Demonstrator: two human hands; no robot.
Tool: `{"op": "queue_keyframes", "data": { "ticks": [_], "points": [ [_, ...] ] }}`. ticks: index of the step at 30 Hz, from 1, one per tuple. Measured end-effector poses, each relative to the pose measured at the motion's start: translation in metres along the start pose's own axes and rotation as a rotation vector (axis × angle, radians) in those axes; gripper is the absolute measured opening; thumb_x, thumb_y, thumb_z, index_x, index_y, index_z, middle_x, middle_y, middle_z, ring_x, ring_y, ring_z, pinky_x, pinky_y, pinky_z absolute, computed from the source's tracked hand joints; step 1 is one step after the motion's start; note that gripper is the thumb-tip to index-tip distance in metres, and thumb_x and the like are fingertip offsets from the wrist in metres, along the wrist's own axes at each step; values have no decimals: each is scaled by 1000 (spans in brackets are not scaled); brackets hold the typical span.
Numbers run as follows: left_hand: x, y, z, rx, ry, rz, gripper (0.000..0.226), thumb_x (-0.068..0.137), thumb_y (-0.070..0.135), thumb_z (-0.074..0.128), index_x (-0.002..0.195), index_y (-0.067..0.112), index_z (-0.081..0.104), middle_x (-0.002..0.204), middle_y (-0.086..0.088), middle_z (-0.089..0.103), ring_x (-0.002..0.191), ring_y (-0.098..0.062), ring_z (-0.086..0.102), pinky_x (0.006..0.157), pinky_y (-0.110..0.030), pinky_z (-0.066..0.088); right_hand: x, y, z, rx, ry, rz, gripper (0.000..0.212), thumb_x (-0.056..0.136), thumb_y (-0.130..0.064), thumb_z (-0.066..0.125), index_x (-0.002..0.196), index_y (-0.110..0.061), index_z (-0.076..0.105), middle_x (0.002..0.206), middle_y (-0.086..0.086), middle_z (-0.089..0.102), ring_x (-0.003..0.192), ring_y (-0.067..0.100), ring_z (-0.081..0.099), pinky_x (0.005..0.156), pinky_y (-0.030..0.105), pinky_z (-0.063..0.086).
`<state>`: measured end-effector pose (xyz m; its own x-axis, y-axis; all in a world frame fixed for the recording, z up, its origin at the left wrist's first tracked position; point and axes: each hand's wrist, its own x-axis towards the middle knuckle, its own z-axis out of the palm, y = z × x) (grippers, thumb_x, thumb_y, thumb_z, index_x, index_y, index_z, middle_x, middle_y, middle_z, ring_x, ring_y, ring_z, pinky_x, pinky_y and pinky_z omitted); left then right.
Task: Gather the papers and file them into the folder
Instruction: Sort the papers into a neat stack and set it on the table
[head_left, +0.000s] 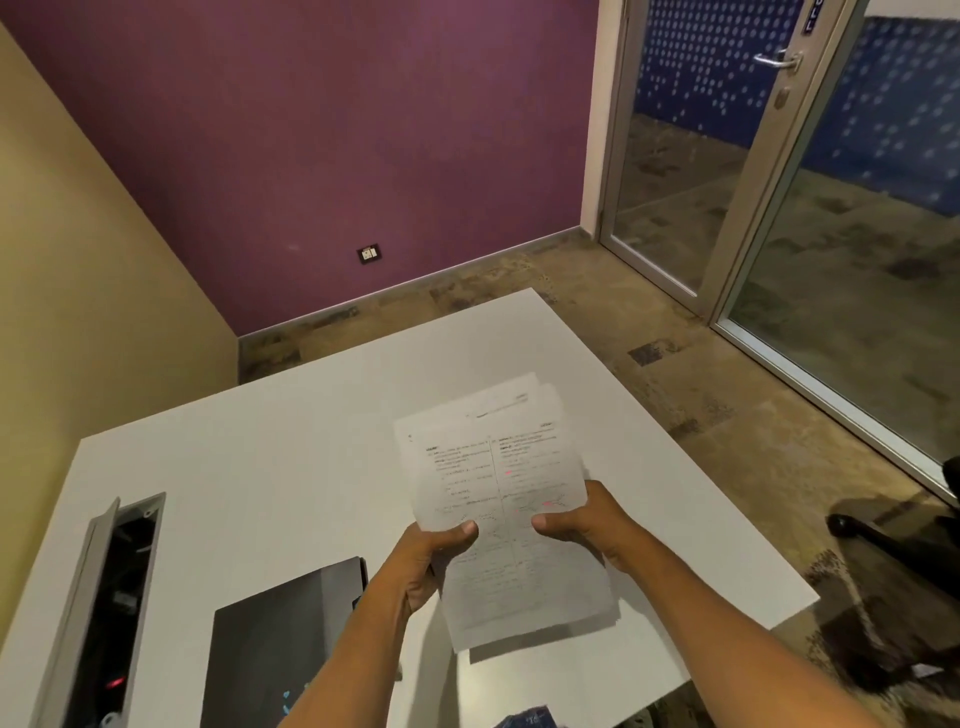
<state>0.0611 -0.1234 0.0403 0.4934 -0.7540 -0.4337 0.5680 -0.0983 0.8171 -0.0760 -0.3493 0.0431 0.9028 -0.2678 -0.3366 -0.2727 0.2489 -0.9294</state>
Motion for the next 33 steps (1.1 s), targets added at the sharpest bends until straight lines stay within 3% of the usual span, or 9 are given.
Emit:
{"op": "queue_keyframes", "data": {
  "ticks": [3,8,11,15,18,21,27,31,33],
  "points": [
    [0,13,5,88,83,84,59,66,18,94,122,19,74,128,-14,71,119,-35,68,93,-44,59,1,-6,-2,-38,60,-63,54,69,-18,94,118,-27,76,116,1,78,110,20,73,87,39,63],
    [1,28,5,213,125,172,67,63,20,96,125,18,70,126,-9,73,118,-29,68,100,-46,54,7,-3,-8,-27,136,-74,64,64,-16,97,122,-21,71,116,-2,78,109,18,73,95,36,58],
    [-3,27,4,243,163,171,66,64,14,95,124,18,70,122,-5,75,114,-22,71,93,-33,57,9,0,-9,-53,164,-63,69,55,-23,99,116,-29,69,109,-12,78,101,6,73,87,24,59],
    [-8,6,-3,312,212,99,62,67,4,93,120,25,68,114,5,78,107,-12,73,79,-20,58,13,19,-9,-104,149,12,61,57,-11,100,105,-28,68,107,-11,75,101,7,71,74,16,58],
    [-12,-8,-8,351,221,67,66,68,4,93,124,24,65,115,6,77,107,-10,72,78,-18,58,11,32,-10,-104,157,59,52,57,-14,99,101,-27,74,105,-3,79,100,13,74,77,17,58],
    [-14,-9,-6,382,233,78,63,68,8,92,121,29,65,112,12,77,103,-5,72,76,-16,58,7,32,-7,-80,147,53,44,58,-20,98,96,-34,80,104,-7,81,96,9,76,73,17,59],
    [-15,9,-2,426,236,154,59,67,12,92,117,31,67,111,13,77,101,-4,72,76,-14,57,12,19,-4,-70,168,18,58,39,-33,101,93,-35,80,98,-12,81,90,5,76,69,15,59],
    [-18,7,-6,464,258,114,51,68,6,92,111,25,71,104,11,79,95,-4,74,73,-13,57,9,20,-8,-97,113,-7,60,42,-23,101,95,-39,80,100,-5,81,94,9,76,79,25,61],
    [-19,1,-7,506,251,96,44,69,3,91,104,25,74,100,10,80,92,-3,75,72,-12,56,6,26,-8,-107,88,-14,59,47,-17,101,97,-38,79,100,-3,81,94,8,76,77,23,61]
  ]
}}
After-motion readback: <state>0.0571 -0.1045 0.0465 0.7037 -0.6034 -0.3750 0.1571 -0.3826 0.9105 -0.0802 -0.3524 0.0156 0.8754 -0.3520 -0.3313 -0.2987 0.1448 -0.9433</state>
